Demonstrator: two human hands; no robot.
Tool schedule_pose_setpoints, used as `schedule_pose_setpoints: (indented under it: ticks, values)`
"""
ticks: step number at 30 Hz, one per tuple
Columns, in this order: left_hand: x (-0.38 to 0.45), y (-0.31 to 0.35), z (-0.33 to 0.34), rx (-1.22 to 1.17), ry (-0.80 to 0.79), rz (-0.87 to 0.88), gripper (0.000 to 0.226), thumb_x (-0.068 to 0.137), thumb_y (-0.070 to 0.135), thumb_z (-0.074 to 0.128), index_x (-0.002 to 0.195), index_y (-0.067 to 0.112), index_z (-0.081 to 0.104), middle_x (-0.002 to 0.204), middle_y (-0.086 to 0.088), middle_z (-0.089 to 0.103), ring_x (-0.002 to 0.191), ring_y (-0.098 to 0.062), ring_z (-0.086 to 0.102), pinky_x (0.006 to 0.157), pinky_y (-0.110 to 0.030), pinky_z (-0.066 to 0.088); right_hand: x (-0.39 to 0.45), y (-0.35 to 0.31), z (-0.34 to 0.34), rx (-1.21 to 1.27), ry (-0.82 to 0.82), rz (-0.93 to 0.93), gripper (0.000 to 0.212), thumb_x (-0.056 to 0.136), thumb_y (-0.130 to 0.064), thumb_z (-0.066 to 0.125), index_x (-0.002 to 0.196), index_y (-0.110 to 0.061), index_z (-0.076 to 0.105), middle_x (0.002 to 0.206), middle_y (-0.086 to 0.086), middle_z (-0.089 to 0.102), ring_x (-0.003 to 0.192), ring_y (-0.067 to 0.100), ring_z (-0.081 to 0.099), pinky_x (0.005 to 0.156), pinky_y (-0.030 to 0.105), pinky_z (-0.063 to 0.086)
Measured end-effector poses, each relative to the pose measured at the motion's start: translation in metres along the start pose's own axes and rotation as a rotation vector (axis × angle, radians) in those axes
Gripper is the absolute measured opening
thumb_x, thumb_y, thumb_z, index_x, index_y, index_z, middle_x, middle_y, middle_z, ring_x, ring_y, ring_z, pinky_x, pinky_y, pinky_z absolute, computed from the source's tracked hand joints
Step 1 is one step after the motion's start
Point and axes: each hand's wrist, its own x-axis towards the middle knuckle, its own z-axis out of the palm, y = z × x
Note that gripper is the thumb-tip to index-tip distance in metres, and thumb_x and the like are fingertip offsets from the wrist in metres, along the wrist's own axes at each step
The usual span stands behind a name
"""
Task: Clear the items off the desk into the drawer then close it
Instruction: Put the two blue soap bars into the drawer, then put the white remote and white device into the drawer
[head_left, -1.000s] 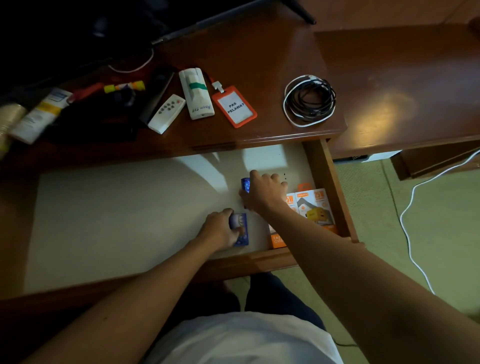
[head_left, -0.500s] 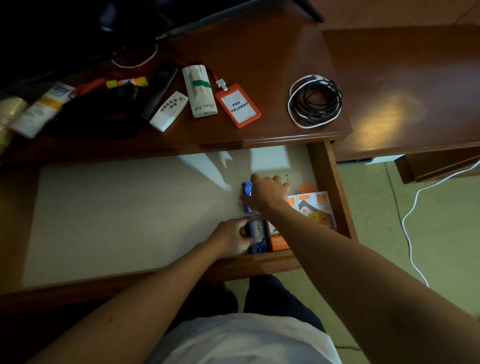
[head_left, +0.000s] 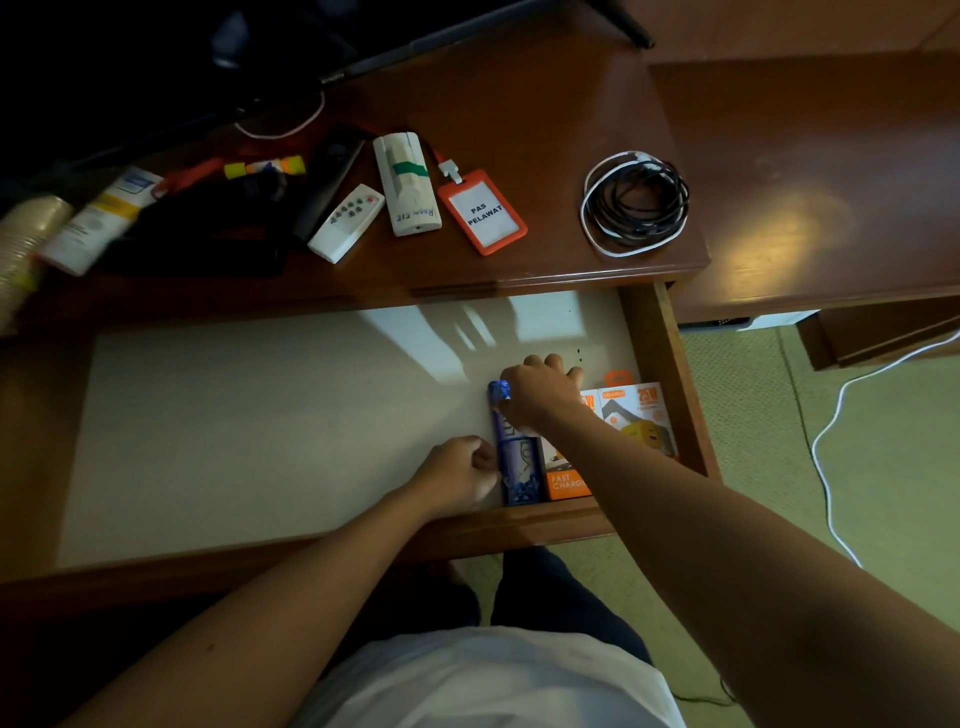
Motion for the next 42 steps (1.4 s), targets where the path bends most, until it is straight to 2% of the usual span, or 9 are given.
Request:
schedule_pose_setpoints:
  ticks: [7,16,21,25,29,32,34,36,42]
  values:
    - [0.002,-0.002,-0.002,0.031,-0.013,-0.01,0.025,0.09,0.026,0.059,0.112,0.019,0.068,0.109,0.002,0.071,0.102,-0.017,0.064,0.095,-0.034,0.051,-0.007,0.004,0.006,-0.02,0.006,0.007,0.044,0.093,-0.036,0.064,0.135,-0.023,0.056,0.139,0.011,0.05,0.134,0.035,0.035,0.106,0.059,0.027]
    - [0.0,-0.004,-0.013,0.057,0.03,-0.003,0.032,0.092,0.028,0.061,0.123,0.018,0.067,0.121,-0.001,0.068,0.11,-0.018,0.062,0.095,-0.029,0.049,-0.021,-0.001,0.011,-0.013,0.091,0.034,0.057,0.093,-0.04,0.062,0.143,-0.024,0.041,0.148,0.012,0.039,0.139,0.038,0.028,0.107,0.062,0.025]
    - [-0.006,-0.005,-0.031,0.021,0.097,0.024,0.032,0.093,0.026,0.062,0.123,0.018,0.067,0.121,0.0,0.065,0.114,-0.019,0.06,0.092,-0.026,0.046,-0.029,-0.013,0.003,0.061,0.171,0.017,0.049,0.096,-0.04,0.055,0.14,-0.021,0.046,0.147,0.01,0.042,0.138,0.035,0.031,0.107,0.059,0.026]
    - [-0.008,-0.004,-0.057,-0.016,0.221,0.076,0.016,0.092,0.022,0.061,0.106,0.022,0.069,0.108,0.002,0.069,0.1,-0.017,0.064,0.086,-0.031,0.053,-0.035,-0.039,-0.015,0.181,0.246,-0.035,0.046,0.095,-0.03,0.053,0.14,-0.021,0.049,0.147,0.006,0.046,0.135,0.029,0.034,0.107,0.053,0.027]
    - [-0.009,0.01,-0.1,0.033,0.493,0.151,0.024,0.093,0.017,0.063,0.117,0.017,0.065,0.111,0.001,0.067,0.101,-0.018,0.062,0.084,-0.026,0.048,-0.033,-0.072,-0.042,0.349,0.421,-0.063,0.036,0.095,-0.028,0.052,0.129,-0.022,0.059,0.135,0.002,0.057,0.125,0.027,0.045,0.099,0.046,0.035]
    - [-0.006,0.029,-0.143,0.065,0.645,0.199,0.028,0.089,0.016,0.065,0.117,0.019,0.065,0.11,0.0,0.067,0.102,-0.021,0.063,0.086,-0.033,0.053,-0.019,-0.095,-0.079,0.456,0.557,-0.122,0.023,0.092,-0.028,0.056,0.112,-0.018,0.061,0.117,0.005,0.063,0.11,0.03,0.055,0.088,0.043,0.047]
    - [0.0,0.041,-0.171,0.115,0.74,0.226,0.031,0.089,0.015,0.065,0.12,0.019,0.064,0.117,-0.004,0.064,0.109,-0.026,0.061,0.089,-0.038,0.054,0.0,-0.108,-0.11,0.51,0.552,-0.135,0.027,0.092,-0.03,0.059,0.116,-0.017,0.058,0.115,0.006,0.064,0.101,0.03,0.061,0.077,0.04,0.054]
    - [0.007,0.053,-0.196,0.184,0.823,0.24,0.037,0.09,0.015,0.064,0.128,0.015,0.062,0.128,-0.01,0.059,0.119,-0.032,0.056,0.095,-0.041,0.052,0.023,-0.118,-0.137,0.556,0.526,-0.135,0.038,0.094,-0.033,0.061,0.126,-0.015,0.056,0.123,0.008,0.064,0.104,0.03,0.064,0.078,0.042,0.058]
    - [0.036,0.076,-0.243,0.551,0.794,0.128,0.041,0.088,0.026,0.066,0.127,0.013,0.059,0.125,-0.015,0.054,0.116,-0.039,0.052,0.092,-0.046,0.05,0.097,-0.13,-0.187,0.384,0.463,-0.147,0.045,0.097,-0.035,0.058,0.133,-0.01,0.05,0.129,0.018,0.055,0.115,0.04,0.056,0.093,0.05,0.051]
